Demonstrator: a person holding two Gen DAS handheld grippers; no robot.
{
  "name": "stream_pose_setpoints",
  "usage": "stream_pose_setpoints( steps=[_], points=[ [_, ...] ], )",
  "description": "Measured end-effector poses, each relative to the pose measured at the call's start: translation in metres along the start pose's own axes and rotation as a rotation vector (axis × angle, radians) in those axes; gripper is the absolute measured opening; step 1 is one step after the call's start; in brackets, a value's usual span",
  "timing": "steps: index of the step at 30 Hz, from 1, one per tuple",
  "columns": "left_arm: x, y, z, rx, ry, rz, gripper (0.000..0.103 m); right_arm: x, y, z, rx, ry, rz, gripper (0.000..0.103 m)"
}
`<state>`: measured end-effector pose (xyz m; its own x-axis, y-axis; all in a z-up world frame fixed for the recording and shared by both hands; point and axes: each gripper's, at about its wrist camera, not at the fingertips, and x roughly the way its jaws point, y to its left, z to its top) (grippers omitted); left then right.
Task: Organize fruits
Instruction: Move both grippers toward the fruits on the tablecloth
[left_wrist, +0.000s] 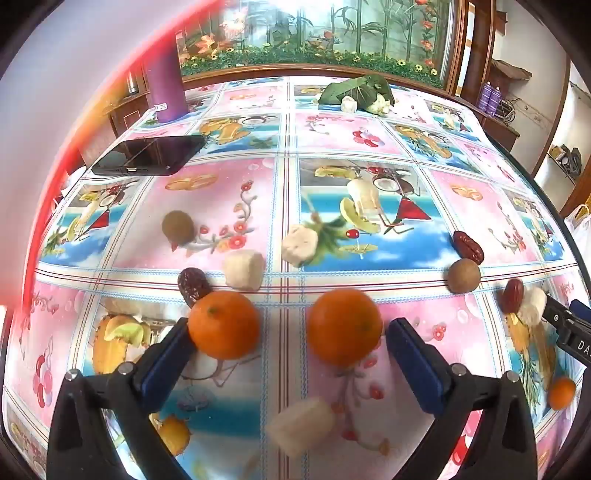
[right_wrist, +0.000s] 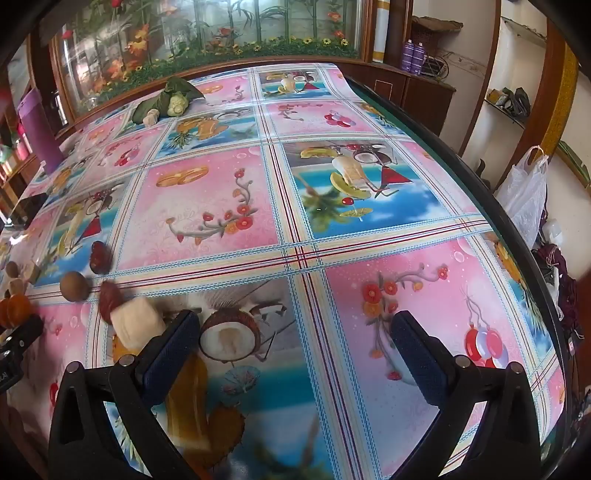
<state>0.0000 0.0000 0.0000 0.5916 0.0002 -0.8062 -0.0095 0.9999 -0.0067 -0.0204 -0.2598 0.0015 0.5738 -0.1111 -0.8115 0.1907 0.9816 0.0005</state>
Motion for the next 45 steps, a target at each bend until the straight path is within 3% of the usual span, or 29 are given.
stream_pose_setpoints(
  steps=[31, 39, 42, 45],
  points=[
    [0.0, 0.0, 0.0, -0.001, 0.005, -0.001, 0.103, 0.0, 0.0, -0.001, -0.002, 0.004, 0.004, 0.103],
    [-0.004, -0.006, -0.002, -0.02, 0.017, 0.021, 0.103, -0.001, -0.002, -0.003, -0.102, 0.027, 0.075, 0.103],
    [-0.027, 0.002, -0.013, -0.049, -0.034, 0.045, 0.1, -0.004, -0.007, -0.005, -0.122, 0.021, 0.098, 0.103],
    [-0.06, 0.007, -0.018, -0.029, -0.118, 0.086, 0.1, -0.017, -0.014, -0.011, -0.054, 0.001, 0.139, 0.103]
  ],
)
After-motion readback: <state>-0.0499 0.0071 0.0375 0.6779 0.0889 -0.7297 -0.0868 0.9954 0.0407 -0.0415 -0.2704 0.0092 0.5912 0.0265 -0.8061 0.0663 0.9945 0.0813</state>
